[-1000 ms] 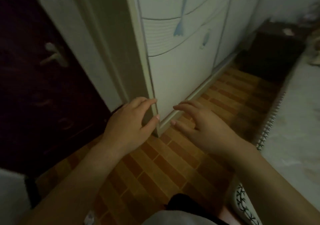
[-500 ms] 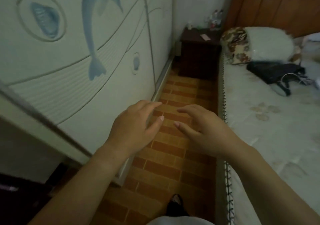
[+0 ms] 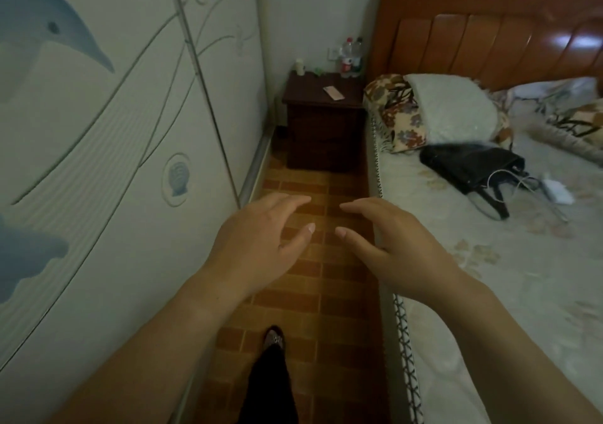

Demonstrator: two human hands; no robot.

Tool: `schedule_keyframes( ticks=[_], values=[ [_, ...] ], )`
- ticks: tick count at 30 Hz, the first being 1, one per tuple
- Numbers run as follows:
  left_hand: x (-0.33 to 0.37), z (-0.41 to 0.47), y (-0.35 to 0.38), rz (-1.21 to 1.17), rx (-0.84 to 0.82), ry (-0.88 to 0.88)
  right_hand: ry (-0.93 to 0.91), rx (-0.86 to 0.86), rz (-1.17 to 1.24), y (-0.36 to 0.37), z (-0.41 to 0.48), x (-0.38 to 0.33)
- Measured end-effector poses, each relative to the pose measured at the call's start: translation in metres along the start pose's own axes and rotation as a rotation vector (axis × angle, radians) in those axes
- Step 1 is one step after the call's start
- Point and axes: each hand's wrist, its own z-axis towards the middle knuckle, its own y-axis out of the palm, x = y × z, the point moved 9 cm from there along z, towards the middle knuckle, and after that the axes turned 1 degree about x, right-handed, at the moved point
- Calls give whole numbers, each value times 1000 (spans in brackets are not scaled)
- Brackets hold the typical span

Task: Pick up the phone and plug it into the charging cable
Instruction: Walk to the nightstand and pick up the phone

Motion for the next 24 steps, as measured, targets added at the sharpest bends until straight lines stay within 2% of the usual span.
schedule_keyframes(
  ticks=[12, 19, 24],
  values=[
    [-77, 293, 21, 7, -6, 159, 56, 156, -51, -44, 252, 96],
    [-81, 424, 85, -32, -116, 207, 183, 174, -47, -71, 335, 195],
    [-80, 524, 123, -20, -107, 223, 169, 171, -32, -93, 412, 265]
  ],
)
